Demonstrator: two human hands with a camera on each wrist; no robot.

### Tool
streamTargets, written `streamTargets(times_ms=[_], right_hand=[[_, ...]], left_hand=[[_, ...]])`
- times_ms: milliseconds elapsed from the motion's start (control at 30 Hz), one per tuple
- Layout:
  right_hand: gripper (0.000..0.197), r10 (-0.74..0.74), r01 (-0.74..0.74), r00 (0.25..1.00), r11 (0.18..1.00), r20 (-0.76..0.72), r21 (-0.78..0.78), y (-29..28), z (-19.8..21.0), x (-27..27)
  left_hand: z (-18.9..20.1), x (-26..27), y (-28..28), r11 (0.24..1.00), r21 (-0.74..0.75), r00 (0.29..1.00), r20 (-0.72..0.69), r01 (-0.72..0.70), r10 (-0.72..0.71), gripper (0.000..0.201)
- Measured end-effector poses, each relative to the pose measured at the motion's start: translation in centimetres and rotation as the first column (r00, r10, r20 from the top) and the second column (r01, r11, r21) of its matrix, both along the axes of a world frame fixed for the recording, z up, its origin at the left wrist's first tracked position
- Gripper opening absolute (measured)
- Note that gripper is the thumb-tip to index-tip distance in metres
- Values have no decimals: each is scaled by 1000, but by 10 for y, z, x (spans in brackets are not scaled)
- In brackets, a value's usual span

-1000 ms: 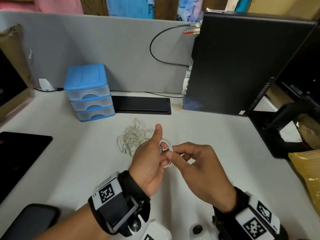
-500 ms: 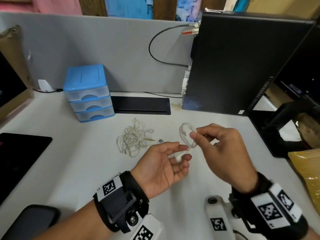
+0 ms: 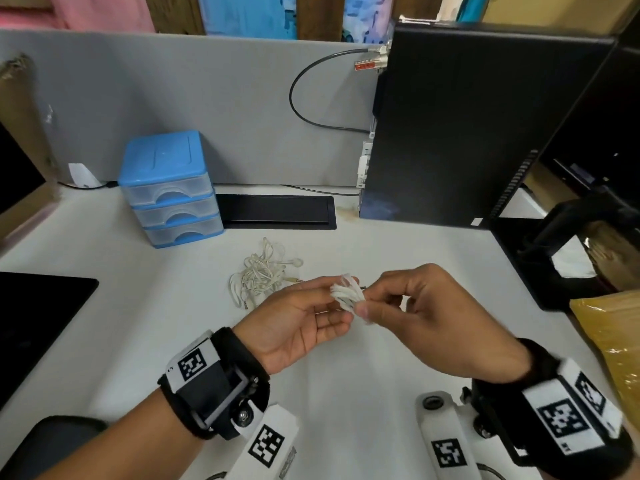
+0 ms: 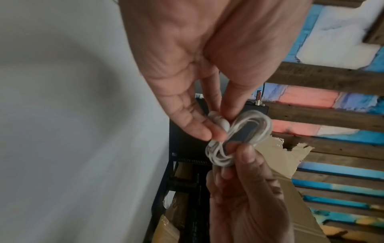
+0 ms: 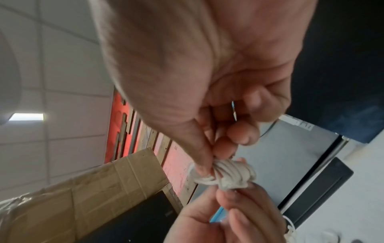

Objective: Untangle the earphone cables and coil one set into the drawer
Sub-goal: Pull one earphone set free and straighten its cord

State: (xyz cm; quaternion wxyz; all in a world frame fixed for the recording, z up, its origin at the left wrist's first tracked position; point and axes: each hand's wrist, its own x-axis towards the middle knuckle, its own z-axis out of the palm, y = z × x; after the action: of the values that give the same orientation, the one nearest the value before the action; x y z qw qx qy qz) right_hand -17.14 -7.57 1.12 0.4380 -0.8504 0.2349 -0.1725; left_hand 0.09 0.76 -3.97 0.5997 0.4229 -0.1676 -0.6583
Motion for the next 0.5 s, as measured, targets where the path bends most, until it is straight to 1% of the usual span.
streamTargets(times_ms=[67, 133, 200, 267, 300, 333, 367, 433, 500], right_hand=[[13, 11, -11, 1000, 1000, -16, -19, -2, -1, -2], [10, 115, -115, 993, 990, 6, 81, 0, 2, -4], [9, 203, -214, 976, 962, 79, 169, 2, 4, -5], [10, 234, -265, 960, 939, 155, 222, 0, 4, -6], [10, 245, -282, 955, 927, 170, 246, -1, 4, -6], [9, 262, -296, 952, 917, 157, 268, -4, 3, -7], [8, 296, -317, 948, 905, 114, 283, -6, 2, -7], [6, 401, -375, 916, 873, -21, 311, -11, -2, -10], [8, 465, -402, 877, 850, -124, 340, -14, -8, -12]], left_hand=[[1, -1, 0, 1000, -6, 1000, -9, -9, 9, 26], [1, 0, 0, 1000, -18, 999, -40, 10, -11, 21], [0, 0, 1, 999, -12, 996, -77, 43, -43, 21], [-1, -2, 3, 997, -9, 992, -105, 73, -73, 22], [-2, -2, 3, 996, -10, 990, -112, 90, -90, 22], [-3, -2, 3, 994, -12, 988, -109, 111, -111, 22], [-4, -3, 4, 990, -17, 986, -91, 140, -141, 23], [-9, -3, 4, 976, -15, 975, -19, 219, -219, 27], [-12, -5, 6, 959, 2, 958, 49, 284, -283, 25]])
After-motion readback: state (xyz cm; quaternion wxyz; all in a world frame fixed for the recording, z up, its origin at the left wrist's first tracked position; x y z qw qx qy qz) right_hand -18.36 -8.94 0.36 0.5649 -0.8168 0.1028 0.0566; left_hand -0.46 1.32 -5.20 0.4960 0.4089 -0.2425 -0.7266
